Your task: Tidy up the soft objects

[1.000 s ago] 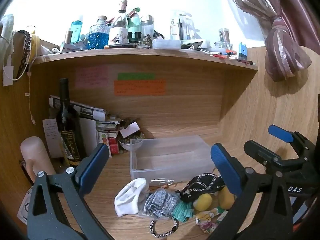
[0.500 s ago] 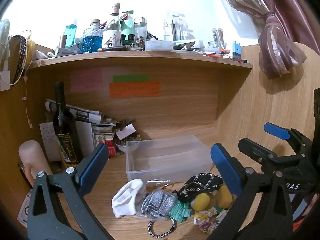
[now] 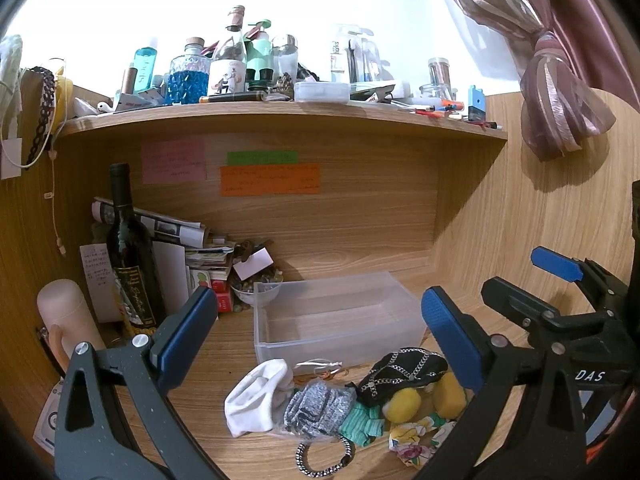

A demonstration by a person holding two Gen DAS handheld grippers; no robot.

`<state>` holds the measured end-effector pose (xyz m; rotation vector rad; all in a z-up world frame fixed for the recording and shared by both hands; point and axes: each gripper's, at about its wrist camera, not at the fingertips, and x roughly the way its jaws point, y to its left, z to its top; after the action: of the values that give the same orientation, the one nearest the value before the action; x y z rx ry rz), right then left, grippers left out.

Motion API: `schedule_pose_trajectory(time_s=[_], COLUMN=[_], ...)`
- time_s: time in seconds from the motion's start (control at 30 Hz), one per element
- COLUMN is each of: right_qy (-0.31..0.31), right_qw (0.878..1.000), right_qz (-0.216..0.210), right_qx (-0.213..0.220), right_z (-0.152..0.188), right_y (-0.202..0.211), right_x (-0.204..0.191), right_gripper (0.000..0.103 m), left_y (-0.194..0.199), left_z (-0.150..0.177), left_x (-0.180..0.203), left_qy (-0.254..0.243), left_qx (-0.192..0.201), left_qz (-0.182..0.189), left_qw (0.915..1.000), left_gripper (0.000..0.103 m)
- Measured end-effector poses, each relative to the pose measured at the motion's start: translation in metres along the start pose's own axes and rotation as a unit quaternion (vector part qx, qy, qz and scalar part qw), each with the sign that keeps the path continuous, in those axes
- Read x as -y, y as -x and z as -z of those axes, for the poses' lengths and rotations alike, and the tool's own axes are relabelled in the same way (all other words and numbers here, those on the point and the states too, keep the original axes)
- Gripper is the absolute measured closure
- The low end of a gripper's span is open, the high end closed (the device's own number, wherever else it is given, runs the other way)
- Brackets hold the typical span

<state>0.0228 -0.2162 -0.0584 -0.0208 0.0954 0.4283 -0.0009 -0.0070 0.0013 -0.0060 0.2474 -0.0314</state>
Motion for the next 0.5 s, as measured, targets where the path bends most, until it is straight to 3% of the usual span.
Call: schedule_pose_trajectory(time_s=[0.5], right_qy=[0.001], right_qw=[1.0], right_qz=[-0.002], right_qx=[0.003], right_z=[-0.0018], right_y=[0.0016], right_x=[-0.0019], right_gripper=[0.0], left_y=[-0.0013], left_z=[0.0004], left_x=[-0.0023], left_qy=[0.004], left_qx=[0.002], left_qz=[-0.004], left_qw=[1.0], left_gripper=[0.0])
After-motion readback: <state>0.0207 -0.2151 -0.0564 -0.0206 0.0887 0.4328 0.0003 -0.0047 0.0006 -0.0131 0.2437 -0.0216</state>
